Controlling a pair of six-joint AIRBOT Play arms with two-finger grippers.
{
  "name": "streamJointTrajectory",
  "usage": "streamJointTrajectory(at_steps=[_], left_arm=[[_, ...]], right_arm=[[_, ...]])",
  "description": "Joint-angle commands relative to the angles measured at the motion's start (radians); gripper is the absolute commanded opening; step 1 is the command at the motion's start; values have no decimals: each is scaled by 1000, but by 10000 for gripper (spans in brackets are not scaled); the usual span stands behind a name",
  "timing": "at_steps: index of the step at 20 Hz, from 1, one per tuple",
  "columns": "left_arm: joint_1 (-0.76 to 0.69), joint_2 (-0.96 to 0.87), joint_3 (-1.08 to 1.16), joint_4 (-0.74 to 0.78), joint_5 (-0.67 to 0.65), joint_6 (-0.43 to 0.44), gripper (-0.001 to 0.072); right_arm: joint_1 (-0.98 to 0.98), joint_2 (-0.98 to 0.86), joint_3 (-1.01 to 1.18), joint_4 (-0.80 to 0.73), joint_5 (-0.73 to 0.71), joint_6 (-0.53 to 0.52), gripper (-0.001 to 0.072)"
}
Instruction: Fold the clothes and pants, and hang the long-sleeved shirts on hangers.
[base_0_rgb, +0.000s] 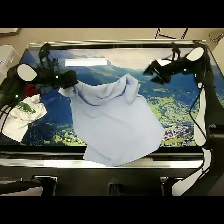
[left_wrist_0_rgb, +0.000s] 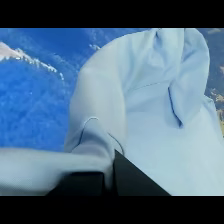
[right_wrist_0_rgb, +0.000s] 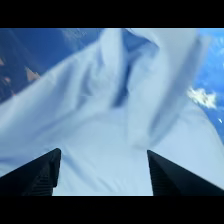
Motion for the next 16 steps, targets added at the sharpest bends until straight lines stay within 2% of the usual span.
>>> streamJointTrajectory(at_steps=[1,2,3,5,8,10,13,16], left_arm=[[101,-24,-8,-19,-84,31,23],[124,-27,-8,-19,-104,49,23],[141,-30,-12,-20,-118,56,23],[160,-34,-26,-19,-132,90,23],[160,-33,-63,-20,-132,125,23],[160,-33,-78,-20,-136,132,23],[161,-33,-80,-20,-139,132,22],[161,-33,-80,-20,-139,132,22]], right_arm=[[-60,-10,-56,-142,381,-5,626],[-60,20,-131,-166,425,-23,626],[-49,79,-257,-194,412,-28,627],[-27,230,-573,-216,293,-31,691],[-5,437,-1057,-184,124,-24,698],[-6,526,-1277,-133,29,-24,697],[-6,587,-1445,-52,-99,-29,694],[31,587,-1476,69,-227,-58,677]])
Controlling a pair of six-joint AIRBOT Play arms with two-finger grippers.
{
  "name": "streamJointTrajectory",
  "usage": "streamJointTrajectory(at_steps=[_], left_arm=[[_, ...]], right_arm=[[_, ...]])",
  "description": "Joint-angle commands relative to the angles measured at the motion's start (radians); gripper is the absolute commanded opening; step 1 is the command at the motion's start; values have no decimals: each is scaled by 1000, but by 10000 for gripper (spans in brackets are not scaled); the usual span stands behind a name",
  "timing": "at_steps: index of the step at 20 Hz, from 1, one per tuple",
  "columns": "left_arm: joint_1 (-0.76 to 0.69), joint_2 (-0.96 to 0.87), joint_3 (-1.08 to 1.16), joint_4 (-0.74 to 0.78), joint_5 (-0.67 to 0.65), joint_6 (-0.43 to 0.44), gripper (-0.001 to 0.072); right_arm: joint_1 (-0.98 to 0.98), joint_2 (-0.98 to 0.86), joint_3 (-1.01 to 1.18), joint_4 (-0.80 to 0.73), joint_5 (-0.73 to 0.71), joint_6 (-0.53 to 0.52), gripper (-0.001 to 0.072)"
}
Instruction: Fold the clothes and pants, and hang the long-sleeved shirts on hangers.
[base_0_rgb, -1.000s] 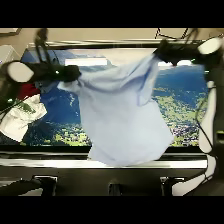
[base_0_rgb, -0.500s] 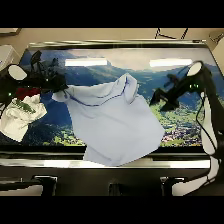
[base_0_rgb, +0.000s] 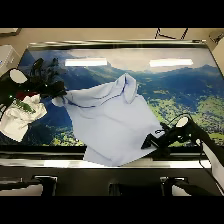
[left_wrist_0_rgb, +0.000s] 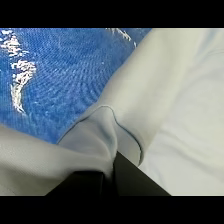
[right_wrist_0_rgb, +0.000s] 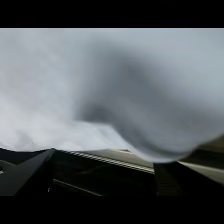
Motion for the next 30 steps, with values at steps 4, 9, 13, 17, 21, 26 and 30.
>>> streamJointTrajectory(at_steps=[4,9,13,17,21,26,30], left_arm=[[4,0,-3,2,-4,5,23],[34,-6,-4,5,-39,4,23],[-2,-53,-70,-9,-108,3,23],[-67,-94,-178,-65,-82,4,22],[-66,-89,-174,-68,-62,5,22],[-48,-84,-171,-87,-63,5,22],[-49,-68,-170,-118,-62,64,23]], right_arm=[[56,29,-45,242,-409,-8,141],[-187,28,280,143,-544,13,44],[-306,-2,369,101,-514,13,45],[-296,-88,369,55,-207,-43,290],[-261,-77,296,23,60,-146,534],[-6,-37,39,175,-181,-164,569],[174,-40,34,343,-393,-169,567]])
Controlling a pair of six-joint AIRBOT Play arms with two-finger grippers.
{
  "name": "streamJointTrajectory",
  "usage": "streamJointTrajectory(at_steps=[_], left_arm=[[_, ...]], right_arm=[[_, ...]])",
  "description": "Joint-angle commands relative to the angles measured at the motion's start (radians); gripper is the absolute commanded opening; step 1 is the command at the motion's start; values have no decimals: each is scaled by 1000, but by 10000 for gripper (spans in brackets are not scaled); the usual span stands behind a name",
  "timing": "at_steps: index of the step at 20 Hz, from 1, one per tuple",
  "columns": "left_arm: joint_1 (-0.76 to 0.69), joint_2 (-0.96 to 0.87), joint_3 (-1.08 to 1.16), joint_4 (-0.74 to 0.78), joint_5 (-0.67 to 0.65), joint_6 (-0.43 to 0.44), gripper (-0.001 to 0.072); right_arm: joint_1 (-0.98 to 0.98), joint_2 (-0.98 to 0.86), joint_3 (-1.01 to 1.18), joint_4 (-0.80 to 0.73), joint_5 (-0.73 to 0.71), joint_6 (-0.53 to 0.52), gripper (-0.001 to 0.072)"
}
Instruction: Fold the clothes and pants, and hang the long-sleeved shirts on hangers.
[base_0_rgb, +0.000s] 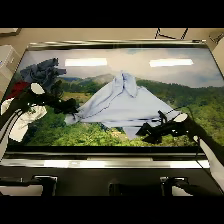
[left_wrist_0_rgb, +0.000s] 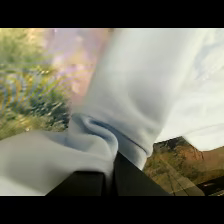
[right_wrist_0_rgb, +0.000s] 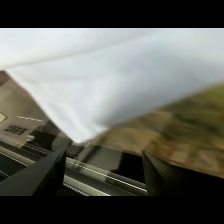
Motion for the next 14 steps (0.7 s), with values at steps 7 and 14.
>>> streamJointTrajectory(at_steps=[7,14], left_arm=[[3,52,35,-23,5,81,21],[79,311,602,-21,217,93,21]], right_arm=[[208,-5,41,121,-238,33,42],[-123,248,892,-380,-60,64,42]])
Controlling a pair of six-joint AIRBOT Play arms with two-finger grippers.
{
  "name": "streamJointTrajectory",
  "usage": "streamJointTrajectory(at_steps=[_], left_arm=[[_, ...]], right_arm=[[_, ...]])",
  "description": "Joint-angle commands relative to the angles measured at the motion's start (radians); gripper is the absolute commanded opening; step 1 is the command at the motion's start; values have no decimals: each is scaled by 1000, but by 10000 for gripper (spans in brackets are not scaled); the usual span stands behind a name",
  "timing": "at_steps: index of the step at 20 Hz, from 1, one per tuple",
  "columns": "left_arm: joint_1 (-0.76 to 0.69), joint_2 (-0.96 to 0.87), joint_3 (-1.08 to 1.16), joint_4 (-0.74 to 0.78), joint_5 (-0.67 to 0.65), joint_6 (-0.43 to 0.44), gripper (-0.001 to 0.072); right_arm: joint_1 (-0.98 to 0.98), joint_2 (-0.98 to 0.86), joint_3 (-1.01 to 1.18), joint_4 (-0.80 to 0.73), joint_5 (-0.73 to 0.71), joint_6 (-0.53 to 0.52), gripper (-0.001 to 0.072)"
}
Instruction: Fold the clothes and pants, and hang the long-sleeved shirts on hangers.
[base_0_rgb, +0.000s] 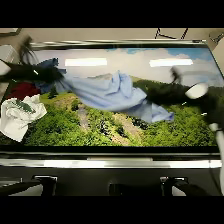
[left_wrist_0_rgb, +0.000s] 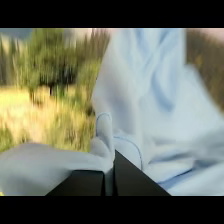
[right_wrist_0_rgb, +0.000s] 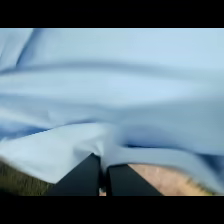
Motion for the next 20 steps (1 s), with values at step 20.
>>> streamJointTrajectory(at_steps=[20], left_arm=[[-14,290,-115,217,283,-54,22]], right_arm=[[-207,-108,594,-116,174,29,43]])
